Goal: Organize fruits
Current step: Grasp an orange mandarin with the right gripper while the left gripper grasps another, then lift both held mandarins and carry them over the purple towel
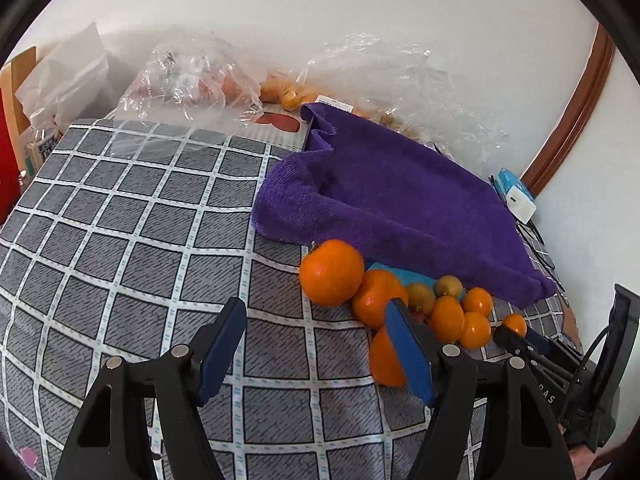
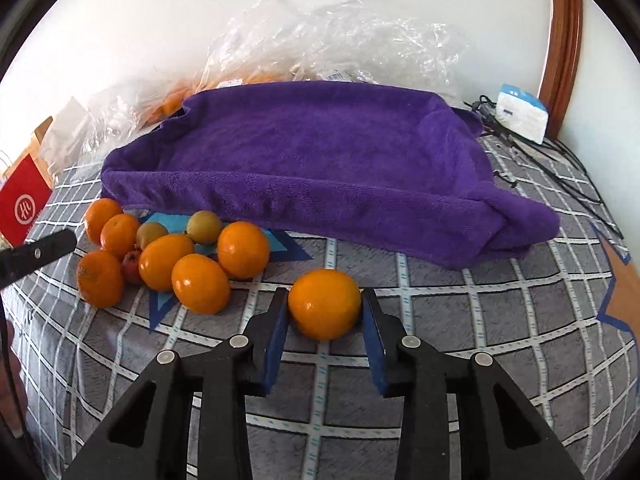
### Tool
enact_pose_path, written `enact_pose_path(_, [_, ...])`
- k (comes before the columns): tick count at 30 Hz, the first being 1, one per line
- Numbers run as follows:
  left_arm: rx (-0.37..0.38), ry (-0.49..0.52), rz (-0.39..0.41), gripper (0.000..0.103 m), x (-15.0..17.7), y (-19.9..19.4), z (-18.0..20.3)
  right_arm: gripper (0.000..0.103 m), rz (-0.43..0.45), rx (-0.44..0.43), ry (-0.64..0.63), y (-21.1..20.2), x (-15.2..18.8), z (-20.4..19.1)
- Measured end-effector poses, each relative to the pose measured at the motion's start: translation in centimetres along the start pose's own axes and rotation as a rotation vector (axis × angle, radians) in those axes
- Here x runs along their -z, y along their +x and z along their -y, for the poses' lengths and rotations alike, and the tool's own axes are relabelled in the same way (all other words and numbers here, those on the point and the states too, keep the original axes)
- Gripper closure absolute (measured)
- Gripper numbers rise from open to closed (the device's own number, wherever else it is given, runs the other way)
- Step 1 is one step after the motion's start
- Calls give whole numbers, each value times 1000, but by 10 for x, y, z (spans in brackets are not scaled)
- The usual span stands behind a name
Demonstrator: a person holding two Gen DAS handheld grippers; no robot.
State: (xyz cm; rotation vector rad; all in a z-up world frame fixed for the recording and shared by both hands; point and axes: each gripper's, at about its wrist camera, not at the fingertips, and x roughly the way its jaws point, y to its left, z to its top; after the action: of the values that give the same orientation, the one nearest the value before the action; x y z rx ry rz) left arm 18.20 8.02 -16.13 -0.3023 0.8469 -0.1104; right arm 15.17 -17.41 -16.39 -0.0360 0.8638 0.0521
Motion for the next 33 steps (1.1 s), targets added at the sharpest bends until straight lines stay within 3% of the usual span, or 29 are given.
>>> enact_pose_path(2, [8, -9, 1, 36, -5, 6, 2, 68, 8, 18, -4, -2, 1, 5])
enact_pose_path(9, [87, -133, -26, 65, -13, 27, -8, 68, 19, 11, 11, -3, 6, 13])
enact_pose_path(14, [101, -131, -23, 66, -12, 25, -8, 68, 12, -4, 16, -1, 6, 14])
enact_pose_path(22, [6, -94, -20, 66, -2, -2, -25, 67, 10, -5, 16, 0, 6, 14])
enact_pose_path(29, [32, -89, 16, 65, 6, -1, -31, 67, 8, 2, 12, 0, 6, 13])
enact_pose_path(33, [49, -94, -10, 62, 8, 8, -32, 67, 7, 12, 3, 1, 6, 12])
